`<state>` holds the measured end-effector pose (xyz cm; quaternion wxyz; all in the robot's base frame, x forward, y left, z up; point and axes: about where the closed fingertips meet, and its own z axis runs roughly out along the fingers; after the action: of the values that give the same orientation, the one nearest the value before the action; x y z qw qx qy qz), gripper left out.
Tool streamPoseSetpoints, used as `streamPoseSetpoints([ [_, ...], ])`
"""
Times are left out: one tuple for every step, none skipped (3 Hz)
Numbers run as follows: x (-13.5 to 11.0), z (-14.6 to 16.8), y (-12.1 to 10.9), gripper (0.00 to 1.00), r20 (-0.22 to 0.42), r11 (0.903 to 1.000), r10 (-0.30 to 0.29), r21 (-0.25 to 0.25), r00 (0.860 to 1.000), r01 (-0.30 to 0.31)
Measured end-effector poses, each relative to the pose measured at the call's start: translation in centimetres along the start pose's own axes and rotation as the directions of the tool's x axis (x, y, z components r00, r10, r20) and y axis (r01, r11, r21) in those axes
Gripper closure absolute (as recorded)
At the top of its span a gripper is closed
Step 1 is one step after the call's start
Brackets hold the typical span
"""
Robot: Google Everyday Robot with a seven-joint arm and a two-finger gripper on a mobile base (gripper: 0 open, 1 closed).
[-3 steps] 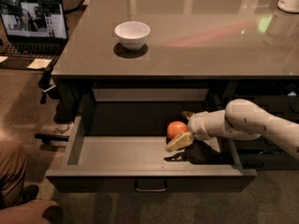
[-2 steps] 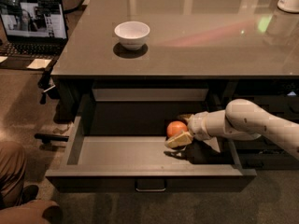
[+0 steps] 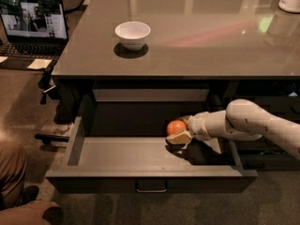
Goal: Pick orange from top drawer and place on counter
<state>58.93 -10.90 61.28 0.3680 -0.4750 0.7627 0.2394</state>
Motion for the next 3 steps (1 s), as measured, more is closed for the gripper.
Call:
streamPoseSetpoints([
  [-0.4,-0.6,0.0,0.91,-0.001,1.0,-0.007,0.006,1.0,0.007],
  [-2.0,-2.9,-0.7,1.0,0.006,0.9987,-0.044,0.025,0.999,0.043],
  [-4.4,-6.5,-2.4,1.0,0.005,0.9928,-0.104,0.061,0.995,0.103],
])
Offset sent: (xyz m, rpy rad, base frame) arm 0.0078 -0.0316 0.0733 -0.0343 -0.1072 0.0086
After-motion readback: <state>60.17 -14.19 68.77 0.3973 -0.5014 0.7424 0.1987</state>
